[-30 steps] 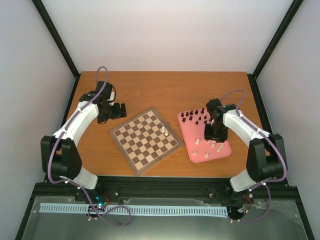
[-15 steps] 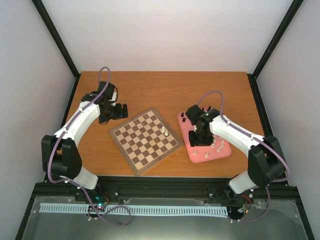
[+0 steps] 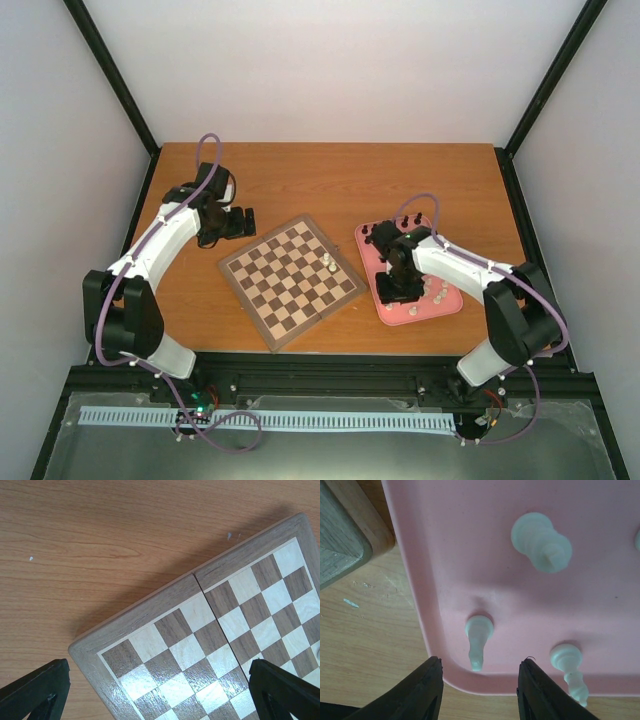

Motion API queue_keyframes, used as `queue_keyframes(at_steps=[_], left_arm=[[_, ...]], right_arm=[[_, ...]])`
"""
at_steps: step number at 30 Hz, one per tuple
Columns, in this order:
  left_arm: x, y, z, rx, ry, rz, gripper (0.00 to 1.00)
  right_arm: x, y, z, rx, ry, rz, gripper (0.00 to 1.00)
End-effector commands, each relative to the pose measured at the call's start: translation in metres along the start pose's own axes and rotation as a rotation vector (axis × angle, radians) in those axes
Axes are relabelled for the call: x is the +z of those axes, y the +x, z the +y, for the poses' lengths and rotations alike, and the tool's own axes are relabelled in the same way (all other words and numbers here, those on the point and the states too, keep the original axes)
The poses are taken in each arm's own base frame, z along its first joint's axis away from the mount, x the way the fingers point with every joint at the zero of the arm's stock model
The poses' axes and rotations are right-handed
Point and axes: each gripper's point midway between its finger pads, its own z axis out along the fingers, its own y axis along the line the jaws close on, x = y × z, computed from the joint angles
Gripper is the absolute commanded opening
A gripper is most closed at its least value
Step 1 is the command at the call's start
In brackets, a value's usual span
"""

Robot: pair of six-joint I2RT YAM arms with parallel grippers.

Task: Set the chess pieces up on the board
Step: Pick up the chess piece from the storage box.

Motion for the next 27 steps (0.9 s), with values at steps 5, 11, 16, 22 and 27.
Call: queue_keyframes(at_steps=[5, 11, 16, 22, 27], left_arm=[[-0.0077, -0.0083, -0.0043, 0.020, 0.006, -0.032, 1.00], [-0.0077, -0.0078, -0.0041, 0.019, 0.006, -0.031, 1.00], [-0.0067, -0.0076, -0.0041, 0.019, 0.006, -0.029, 1.00], [-0.0061, -0.0078, -0.0039, 0.020, 0.005, -0.030, 1.00], [-0.0058, -0.0069, -0.0033, 0.019, 0.003, -0.027, 1.00]], right_arm=[[0.0138, 0.0013, 0.0057, -0.026, -0.008, 0.028, 0.41], [0.0172, -0.0036, 0.0034, -0.024, 0.018, 0.028, 0.35], [0.0182, -0.0042, 0.0031, -0.028, 0.025, 0.034, 0.28], [0.0177, -0.0030, 0.0012, -0.028, 0.035, 0.037, 0.15], [0.0106, -0.0037, 0.0043, -0.033, 0.022, 0.033, 0.06]])
